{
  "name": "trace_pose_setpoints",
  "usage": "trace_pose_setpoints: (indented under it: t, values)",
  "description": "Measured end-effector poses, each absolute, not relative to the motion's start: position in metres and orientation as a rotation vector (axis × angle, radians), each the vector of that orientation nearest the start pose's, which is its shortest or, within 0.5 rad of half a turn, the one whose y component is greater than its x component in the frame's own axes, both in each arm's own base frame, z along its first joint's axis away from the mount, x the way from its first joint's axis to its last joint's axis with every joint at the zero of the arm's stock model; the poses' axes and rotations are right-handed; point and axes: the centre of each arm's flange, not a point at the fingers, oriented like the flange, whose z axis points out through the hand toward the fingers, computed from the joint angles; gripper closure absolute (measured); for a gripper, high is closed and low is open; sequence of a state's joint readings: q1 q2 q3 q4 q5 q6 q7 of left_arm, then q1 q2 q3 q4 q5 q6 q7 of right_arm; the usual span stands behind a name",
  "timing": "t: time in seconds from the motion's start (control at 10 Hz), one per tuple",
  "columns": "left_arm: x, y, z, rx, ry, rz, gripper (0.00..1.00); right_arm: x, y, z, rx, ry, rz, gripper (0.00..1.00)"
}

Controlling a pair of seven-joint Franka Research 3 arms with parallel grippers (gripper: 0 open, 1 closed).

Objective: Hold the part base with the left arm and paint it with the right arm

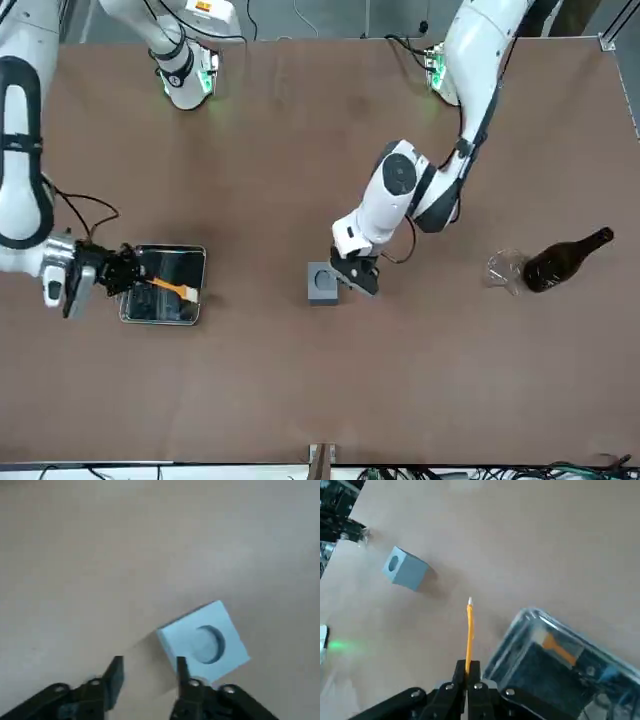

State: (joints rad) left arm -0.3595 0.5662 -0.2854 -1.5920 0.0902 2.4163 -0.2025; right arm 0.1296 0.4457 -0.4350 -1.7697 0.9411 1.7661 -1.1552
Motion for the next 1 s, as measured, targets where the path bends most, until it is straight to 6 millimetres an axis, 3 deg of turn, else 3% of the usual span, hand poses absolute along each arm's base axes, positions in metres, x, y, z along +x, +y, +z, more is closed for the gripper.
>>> trace_pose_setpoints:
  t: [0.3, 0.4, 0.6, 0.8, 1.0]
  values:
    - [0.606, -0.322, 0.42, -3.172, 0.545, -0.223, 0.0, 0.599, -0.154, 0.317, -2.43, -0.243, -0.093, 0.96]
    - [0.61, -0.289, 0.449, -3.161, 0.466, -0.206, 0.0, 0.596, -0.163, 0.307, -2.446, -0.162, -0.053, 0.96]
    - [0.613, -0.212, 0.503, -3.166, 0.274, -0.178, 0.0, 0.592, -0.184, 0.268, -2.48, -0.025, 0.034, 0.96]
    - [0.601, -0.147, 0.56, -3.209, 0.114, -0.18, 0.0, 0.599, -0.205, 0.245, -2.51, 0.012, 0.072, 0.96]
    - [0.573, -0.118, 0.61, -3.214, 0.079, -0.161, 0.0, 0.604, -0.211, 0.23, -2.493, 0.01, 0.13, 0.96]
